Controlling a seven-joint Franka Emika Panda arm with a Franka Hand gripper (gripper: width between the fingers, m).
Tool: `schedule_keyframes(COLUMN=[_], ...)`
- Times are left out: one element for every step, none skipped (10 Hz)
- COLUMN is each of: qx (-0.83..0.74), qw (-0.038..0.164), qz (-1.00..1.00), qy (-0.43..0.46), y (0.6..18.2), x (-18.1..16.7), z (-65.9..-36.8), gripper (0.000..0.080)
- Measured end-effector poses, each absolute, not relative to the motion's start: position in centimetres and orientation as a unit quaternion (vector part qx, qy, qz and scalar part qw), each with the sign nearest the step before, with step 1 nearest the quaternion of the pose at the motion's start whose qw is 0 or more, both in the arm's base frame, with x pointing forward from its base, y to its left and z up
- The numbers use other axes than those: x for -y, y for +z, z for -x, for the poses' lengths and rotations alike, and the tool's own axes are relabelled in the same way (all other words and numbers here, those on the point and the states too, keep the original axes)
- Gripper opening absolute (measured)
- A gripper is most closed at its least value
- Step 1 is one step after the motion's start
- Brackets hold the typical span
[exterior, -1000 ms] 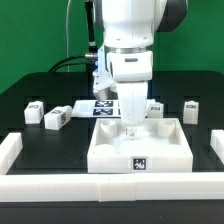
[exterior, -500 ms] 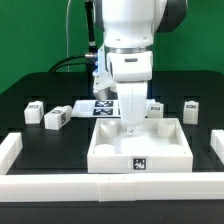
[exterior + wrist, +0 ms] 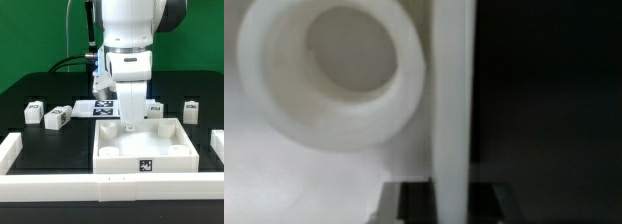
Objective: Assemble one leg
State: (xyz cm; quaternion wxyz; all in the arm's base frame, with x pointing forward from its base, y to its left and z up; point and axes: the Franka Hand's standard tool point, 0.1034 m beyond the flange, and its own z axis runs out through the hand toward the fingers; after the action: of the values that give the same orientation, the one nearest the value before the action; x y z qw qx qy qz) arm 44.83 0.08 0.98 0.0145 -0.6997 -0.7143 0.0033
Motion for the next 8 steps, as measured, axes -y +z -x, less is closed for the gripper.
schedule_keyframes(qx=[0.714, 0.714, 0.71, 0.701, 0.701, 0.702, 0.705, 0.707], qw=[0.015, 0.015, 0.014, 0.013, 0.011, 0.009, 0.008, 0.008], qz=[0.7, 0.7, 0.704, 0.713, 0.713, 0.712, 0.709, 0.707], qy=[0.003, 0.003, 0.003, -0.003, -0.008, -0.01, -0.014, -0.017], y=[1.0, 1.0, 1.0, 1.0, 1.0, 1.0, 1.0, 1.0], x=[-0.1, -0.1, -0.3, -1.6, -2.5, -3.1, -3.8, -4.3], z=[-44.8, -44.8, -45.0, -46.0, -46.8, -47.3, -48.0, -48.4], gripper=[0.0057, 0.0057, 0.0057, 0.0057, 0.0057, 0.0057, 0.0057, 0.0057])
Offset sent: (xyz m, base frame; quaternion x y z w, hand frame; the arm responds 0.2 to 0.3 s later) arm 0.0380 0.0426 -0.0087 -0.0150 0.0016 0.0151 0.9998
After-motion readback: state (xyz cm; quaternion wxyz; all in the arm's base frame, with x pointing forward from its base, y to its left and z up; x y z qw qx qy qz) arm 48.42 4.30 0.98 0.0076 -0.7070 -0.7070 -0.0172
